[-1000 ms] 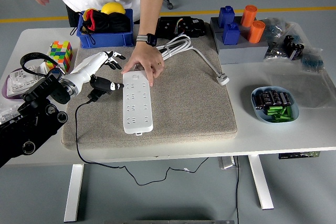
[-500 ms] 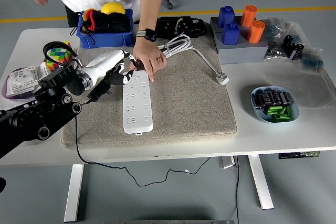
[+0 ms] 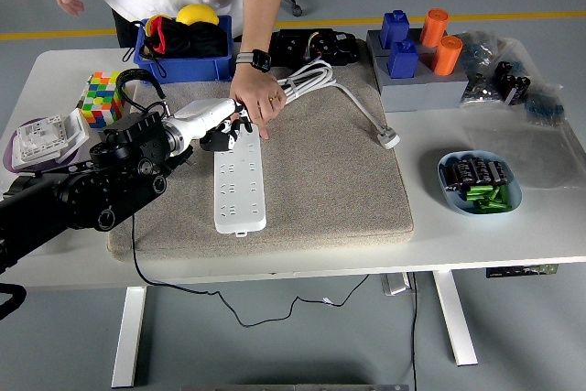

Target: Pull the plug out,throw it away,press the button

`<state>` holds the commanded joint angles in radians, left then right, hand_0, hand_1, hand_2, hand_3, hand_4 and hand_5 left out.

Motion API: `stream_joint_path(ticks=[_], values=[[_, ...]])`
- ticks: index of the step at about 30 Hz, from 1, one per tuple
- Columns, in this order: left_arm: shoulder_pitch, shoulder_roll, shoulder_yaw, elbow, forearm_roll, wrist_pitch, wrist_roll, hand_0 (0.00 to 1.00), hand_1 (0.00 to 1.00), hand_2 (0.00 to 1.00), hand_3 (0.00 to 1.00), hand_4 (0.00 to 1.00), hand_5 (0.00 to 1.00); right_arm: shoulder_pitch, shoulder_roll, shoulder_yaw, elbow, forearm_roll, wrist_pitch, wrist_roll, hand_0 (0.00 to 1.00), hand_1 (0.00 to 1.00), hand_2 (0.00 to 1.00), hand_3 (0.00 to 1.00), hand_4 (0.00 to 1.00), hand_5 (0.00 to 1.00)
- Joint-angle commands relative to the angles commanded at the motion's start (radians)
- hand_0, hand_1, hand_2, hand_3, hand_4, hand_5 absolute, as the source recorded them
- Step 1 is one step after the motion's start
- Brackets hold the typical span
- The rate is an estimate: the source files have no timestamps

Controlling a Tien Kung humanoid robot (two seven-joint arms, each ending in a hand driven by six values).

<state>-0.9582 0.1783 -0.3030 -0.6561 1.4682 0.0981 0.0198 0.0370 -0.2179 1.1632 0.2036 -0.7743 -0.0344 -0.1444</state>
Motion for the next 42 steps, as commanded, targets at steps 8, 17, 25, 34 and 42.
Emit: stream_joint_path(ticks=[8,17,25,34,42], values=[[-0.016,-0.017,0.035,0.048,-0.006,0.001,0.011,0.141,0.002,0.005,0.575,0.004,0.002,-0.001,-0.003,-0.004,-0.002,0.003,0.000,-0.001,0.749,0.668,0.656,0.619,0.658,0.517],[-0.031,-0.036,0.087,0.086,-0.006,0.003,0.020,0.140,0.002,0.007,0.576,0.015,0.002,0.002,-0.002,-0.012,0.000,0.007,0.000,0.000,0.750,0.668,0.656,0.619,0.658,0.517],[-0.044,-0.052,0.123,0.111,0.003,0.011,0.029,0.139,0.002,0.006,0.574,0.009,0.002,0.002,-0.003,-0.015,-0.001,0.010,0.000,-0.001,0.750,0.668,0.657,0.620,0.657,0.515],[-0.052,-0.056,0.163,0.130,0.002,0.006,0.036,0.137,0.002,0.006,0.569,0.007,0.002,0.002,-0.004,-0.017,-0.002,0.011,0.000,-0.002,0.750,0.668,0.656,0.619,0.657,0.515],[-0.050,-0.053,0.175,0.136,-0.006,0.008,0.033,0.137,0.002,0.006,0.567,0.010,0.002,0.002,-0.003,-0.018,-0.002,0.012,-0.001,-0.001,0.749,0.667,0.656,0.619,0.657,0.515]])
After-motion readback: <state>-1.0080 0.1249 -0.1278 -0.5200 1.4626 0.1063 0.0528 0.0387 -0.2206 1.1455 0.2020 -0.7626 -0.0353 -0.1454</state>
